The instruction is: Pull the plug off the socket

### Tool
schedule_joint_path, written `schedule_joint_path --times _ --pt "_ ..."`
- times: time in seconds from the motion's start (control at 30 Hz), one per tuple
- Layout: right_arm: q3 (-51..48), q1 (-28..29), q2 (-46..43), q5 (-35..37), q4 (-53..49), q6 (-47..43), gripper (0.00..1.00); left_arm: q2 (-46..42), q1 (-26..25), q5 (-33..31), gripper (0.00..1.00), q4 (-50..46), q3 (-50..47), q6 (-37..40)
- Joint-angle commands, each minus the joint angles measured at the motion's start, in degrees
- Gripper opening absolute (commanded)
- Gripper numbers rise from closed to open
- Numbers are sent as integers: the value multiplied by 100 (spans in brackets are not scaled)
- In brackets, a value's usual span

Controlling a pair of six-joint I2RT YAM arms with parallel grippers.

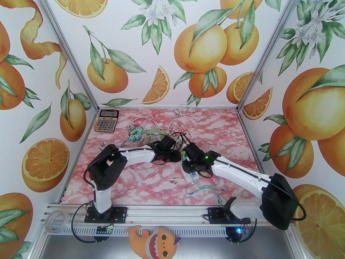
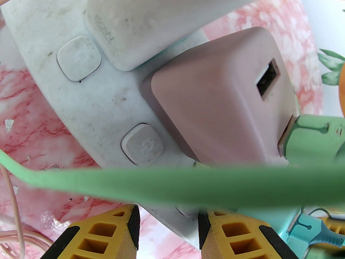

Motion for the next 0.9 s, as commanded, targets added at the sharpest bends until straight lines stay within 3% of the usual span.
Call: schedule_joint_path --times 0.0,0.4,0.7,0.87 --pt "121 23 -183 376 -254 141 21 198 50 -279 41 -838 -32 175" --pt "61 -732 -1450 329 -793 348 23 -103 210 -305 42 -943 -11 309" --pt "-69 -923 -1558 382 -890 452 25 -212 218 -251 44 -1027 81 364" --pt "-126 -921 -1232 1077 -1093 600 25 -280 192 -215 46 -1018 68 364"
